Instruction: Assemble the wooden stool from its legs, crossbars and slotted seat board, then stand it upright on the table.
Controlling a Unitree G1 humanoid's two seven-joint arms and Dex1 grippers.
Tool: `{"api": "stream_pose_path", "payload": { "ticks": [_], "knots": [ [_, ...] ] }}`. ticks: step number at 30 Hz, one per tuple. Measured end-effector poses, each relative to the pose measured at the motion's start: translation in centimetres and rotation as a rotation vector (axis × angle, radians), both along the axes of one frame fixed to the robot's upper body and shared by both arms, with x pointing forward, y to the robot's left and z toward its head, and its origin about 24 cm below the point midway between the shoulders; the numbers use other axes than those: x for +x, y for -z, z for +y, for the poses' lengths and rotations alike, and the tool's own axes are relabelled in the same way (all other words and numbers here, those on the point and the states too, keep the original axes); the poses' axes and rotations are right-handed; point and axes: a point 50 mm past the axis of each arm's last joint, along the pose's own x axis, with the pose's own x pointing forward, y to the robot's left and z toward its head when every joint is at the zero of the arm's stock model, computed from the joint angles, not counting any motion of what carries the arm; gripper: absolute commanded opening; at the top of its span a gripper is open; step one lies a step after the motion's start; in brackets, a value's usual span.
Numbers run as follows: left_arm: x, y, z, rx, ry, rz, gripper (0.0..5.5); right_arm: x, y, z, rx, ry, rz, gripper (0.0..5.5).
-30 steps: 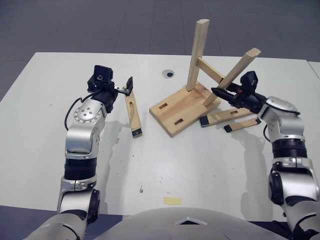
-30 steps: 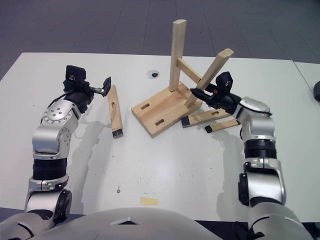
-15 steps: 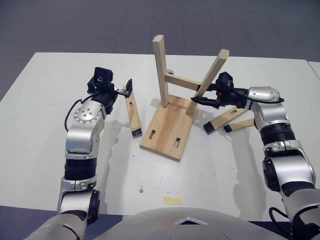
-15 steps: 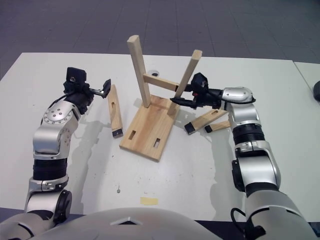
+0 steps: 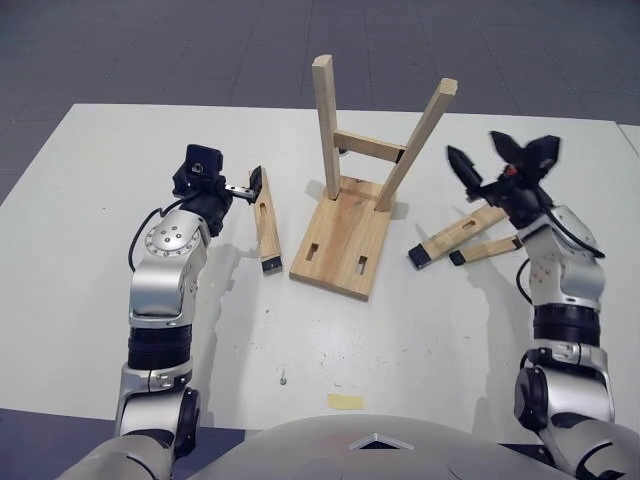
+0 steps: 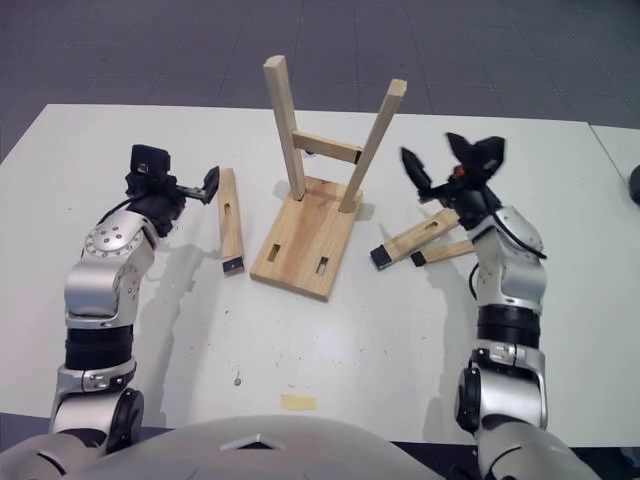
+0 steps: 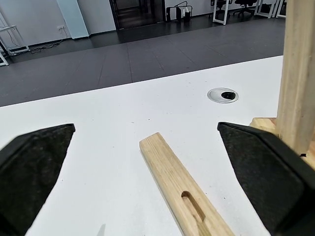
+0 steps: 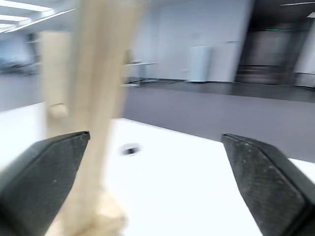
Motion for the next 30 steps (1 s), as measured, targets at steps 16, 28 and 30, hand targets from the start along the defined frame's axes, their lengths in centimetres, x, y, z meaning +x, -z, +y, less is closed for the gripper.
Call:
{"api": "stream_pose_path", "payload": {
  "ticks": [16,28,30],
  "knots": [
    [-1.5,0.9,0.1,-0.01,-0.058,0.016,5.4,-7.6,6.9,0.4,-0.138,0.336,0.401,5.39],
    [-1.6,0.8,0.2,-0.007,-0.059,0.014,5.4,-7.6,6.0,2.2,-0.28,0.357,0.52,5.39],
    [-1.6,0.8,0.3,-0.007,-0.063,0.014,5.4,-8.5,6.4,1.4,-0.309,0.382,0.55,5.39]
  ]
}}
